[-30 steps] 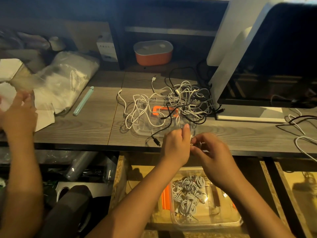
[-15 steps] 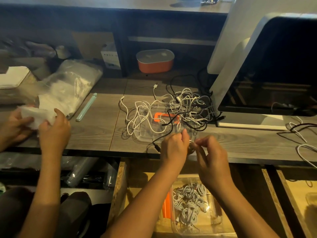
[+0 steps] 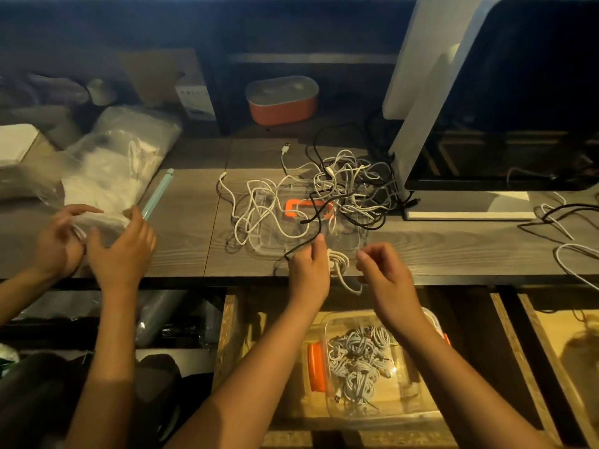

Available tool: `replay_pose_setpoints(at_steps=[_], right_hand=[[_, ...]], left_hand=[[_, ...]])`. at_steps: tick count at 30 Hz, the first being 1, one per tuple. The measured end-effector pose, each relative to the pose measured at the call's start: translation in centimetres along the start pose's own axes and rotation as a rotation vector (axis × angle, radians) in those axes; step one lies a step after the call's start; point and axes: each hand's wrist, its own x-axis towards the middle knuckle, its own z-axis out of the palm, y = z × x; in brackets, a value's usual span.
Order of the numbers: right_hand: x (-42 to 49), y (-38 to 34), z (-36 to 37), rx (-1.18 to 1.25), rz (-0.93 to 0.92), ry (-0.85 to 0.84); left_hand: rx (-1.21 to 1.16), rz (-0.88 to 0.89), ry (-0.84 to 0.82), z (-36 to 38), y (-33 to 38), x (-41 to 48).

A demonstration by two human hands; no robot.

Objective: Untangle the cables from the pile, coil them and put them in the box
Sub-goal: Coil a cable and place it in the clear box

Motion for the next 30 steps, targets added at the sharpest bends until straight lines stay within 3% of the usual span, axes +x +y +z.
replay_pose_setpoints(at_steps=[4, 8, 11, 16, 20, 26, 28, 30], right_hand=[[-1.4, 1.6, 0.0, -0.019, 0.039, -0.081], [-1.4, 4.6, -0.9, 0.014, 0.212, 0.080], [-1.7, 6.6, -1.6, 0.071, 0.368, 0.124], [-3.3, 10.8, -1.9, -0.087, 0.580, 0.075], [-4.1, 12.6, -2.2, -0.018, 0.671, 0.000], [-4.5, 12.0, -2.5, 0.045, 0.642, -0.004], [-4.8, 11.4, -2.6, 0.055, 0.583, 0.031], [-4.4, 10.4, -2.9, 0.041, 0.527, 0.088]], left_hand=[[0.060, 0.071, -0.106, 1.0, -1.2, -0.8], [0.069, 0.040, -0.174, 2.1, -3.3, -1.6], [0.033, -0.137, -0.303, 2.6, -6.0, -2.6], [-0.109, -0.462, -0.385, 3.2, -8.3, -4.9], [-0.064, -0.563, -0.394, 3.5, -9.2, -5.0], [0.132, -0.423, -0.461, 3.1, -9.0, -4.2], [0.199, -0.276, -0.495, 2.6, -7.3, -4.2], [0.285, -0.057, -0.392, 1.6, -5.0, -3.6]])
